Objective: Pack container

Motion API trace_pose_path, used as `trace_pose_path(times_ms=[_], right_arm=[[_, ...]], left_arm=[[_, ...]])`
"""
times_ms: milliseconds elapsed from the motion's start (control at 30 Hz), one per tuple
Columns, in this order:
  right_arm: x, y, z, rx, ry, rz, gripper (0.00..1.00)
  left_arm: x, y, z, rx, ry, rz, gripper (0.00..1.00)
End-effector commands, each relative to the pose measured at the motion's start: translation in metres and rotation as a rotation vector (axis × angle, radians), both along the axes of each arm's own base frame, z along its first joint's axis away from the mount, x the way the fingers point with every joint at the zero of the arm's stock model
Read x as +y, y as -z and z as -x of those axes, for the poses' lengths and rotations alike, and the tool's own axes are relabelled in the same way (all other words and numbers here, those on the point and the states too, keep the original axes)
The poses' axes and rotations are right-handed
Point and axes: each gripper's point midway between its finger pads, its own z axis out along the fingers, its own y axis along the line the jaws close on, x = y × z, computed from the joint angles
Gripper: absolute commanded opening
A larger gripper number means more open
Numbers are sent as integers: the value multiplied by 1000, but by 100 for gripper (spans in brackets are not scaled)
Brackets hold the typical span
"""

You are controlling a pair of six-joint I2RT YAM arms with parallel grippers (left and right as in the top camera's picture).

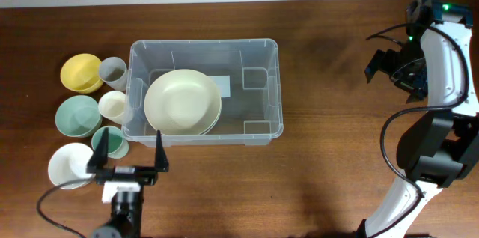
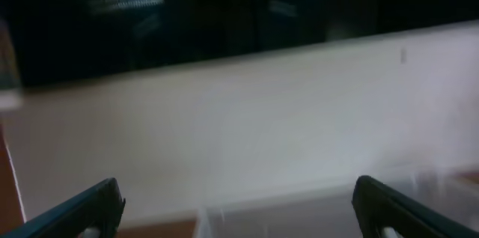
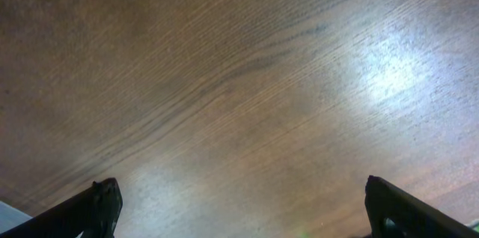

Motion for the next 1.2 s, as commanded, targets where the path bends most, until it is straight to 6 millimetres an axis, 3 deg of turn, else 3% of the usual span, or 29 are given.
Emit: trace_pose_path(times_ms=[0,133,200,233,367,433,533,633,767,933,1167], right_arm=[[0,-2,1,-5,4,-4,99],[0,-2,1,-5,4,-4,99],[0,-2,1,-5,4,-4,99],[0,-2,1,-5,4,-4,99],[0,-2,1,-5,4,-4,99],[0,-2,1,-5,4,-4,99],[0,-2,1,-5,4,-4,99],[0,-2,1,-5,4,-4,99],[0,-2,1,-5,4,-4,99],[0,-2,1,-5,4,-4,99],[0,-2,1,-5,4,-4,99]], left_arm=[[7,-37,3,-55,-75,-72,100],[7,-82,-5,-59,-106,-145,100],[13,-123,-19,-58,-145,-151,100],[18,-146,-29,-50,-171,-141,100],[22,-193,-69,74,-170,-155,100],[12,-203,-92,177,-108,-176,100],[13,-192,-120,346,-97,-194,100],[56,-184,-133,462,-309,-37,100],[115,-165,-125,608,-508,281,100],[187,-118,-102,725,-718,583,100],[201,-45,-111,981,-750,646,100]])
